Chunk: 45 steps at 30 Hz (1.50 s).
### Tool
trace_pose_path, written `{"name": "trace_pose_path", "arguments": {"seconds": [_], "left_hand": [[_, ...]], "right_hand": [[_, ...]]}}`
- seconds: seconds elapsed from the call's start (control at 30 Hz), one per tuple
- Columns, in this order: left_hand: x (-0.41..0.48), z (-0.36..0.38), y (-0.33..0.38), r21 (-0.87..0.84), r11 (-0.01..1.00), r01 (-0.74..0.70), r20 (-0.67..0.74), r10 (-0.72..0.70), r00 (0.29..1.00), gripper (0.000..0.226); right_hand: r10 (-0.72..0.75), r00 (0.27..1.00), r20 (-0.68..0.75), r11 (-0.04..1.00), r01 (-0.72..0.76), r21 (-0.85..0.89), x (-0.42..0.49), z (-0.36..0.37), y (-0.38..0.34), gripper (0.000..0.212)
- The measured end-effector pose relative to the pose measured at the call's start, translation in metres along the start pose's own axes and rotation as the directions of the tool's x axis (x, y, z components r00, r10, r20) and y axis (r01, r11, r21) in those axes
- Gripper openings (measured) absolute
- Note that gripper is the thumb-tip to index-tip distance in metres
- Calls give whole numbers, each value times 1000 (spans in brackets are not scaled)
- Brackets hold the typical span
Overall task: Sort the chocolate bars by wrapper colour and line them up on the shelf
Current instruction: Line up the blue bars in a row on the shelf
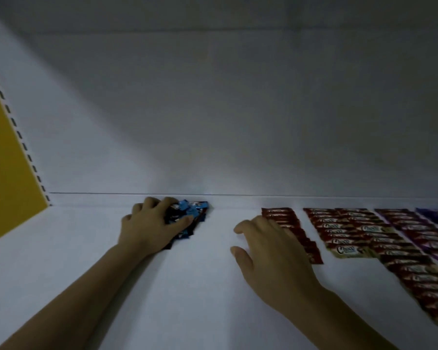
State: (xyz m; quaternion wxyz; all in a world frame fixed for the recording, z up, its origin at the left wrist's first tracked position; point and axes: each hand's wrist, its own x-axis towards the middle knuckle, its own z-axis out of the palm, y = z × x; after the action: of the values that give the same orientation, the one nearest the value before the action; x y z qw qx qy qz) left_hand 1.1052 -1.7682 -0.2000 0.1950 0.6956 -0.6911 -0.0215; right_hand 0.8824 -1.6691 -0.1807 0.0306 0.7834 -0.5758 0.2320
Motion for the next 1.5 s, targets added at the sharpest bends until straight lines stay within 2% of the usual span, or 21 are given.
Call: {"name": "trace_pose_path", "arguments": {"seconds": [0.07,0.17,0.33,0.4,0.47,0.53,0.63,0.73,0.83,0.97,1.07,1.17,1.23,1.37,1.5], "left_hand": [[-3,0,-1,18,1000,1,12,-2,1000,61],[-7,2,-5,29,999,-43,-40,44,998,65],[-8,-9,-6,-69,964,-257,-90,250,964,93],[-7,-11,-6,-95,944,-316,-61,311,948,85],[-4,-9,-6,-100,942,-321,-46,318,947,66],[-5,-6,-6,-100,948,-302,-55,298,953,53],[-6,-4,-10,-138,955,-263,-86,253,964,44],[-5,-3,-11,-138,957,-256,-68,249,966,41],[-2,-4,-17,-85,951,-298,-39,296,954,45],[3,-9,-23,-149,931,-332,-63,326,943,52],[2,-12,-26,-169,912,-374,-67,368,927,53],[0,-15,-36,-167,907,-388,-39,387,921,46],[0,-19,-40,-223,895,-386,-82,377,923,34],[3,-20,-39,-345,862,-373,-213,315,925,21],[7,-22,-46,-367,861,-351,-318,239,918,20]], "right_hand": [[-41,999,34,996,38,77,-2,6,-4,36],[-113,988,102,989,102,110,-5,16,-7,37],[-129,989,69,991,126,52,2,16,-12,30],[-125,990,63,992,126,-22,9,14,-17,24],[-101,992,81,986,111,-127,23,15,-22,20],[-25,995,97,990,38,-135,40,22,-29,25],[201,977,73,978,-205,48,69,40,-44,30],[314,948,57,941,-318,111,91,59,-55,30],[268,963,20,956,-268,122,98,71,-57,30],[152,988,7,955,-149,255,100,74,-50,31],[31,999,26,967,-36,252,100,72,-48,34],[-41,998,46,947,24,319,93,73,-50,35],[-71,997,21,932,59,358,89,73,-52,34],[-6,996,-86,899,43,436,85,73,-53,37],[90,993,-73,881,-45,471,88,74,-52,32]]}}
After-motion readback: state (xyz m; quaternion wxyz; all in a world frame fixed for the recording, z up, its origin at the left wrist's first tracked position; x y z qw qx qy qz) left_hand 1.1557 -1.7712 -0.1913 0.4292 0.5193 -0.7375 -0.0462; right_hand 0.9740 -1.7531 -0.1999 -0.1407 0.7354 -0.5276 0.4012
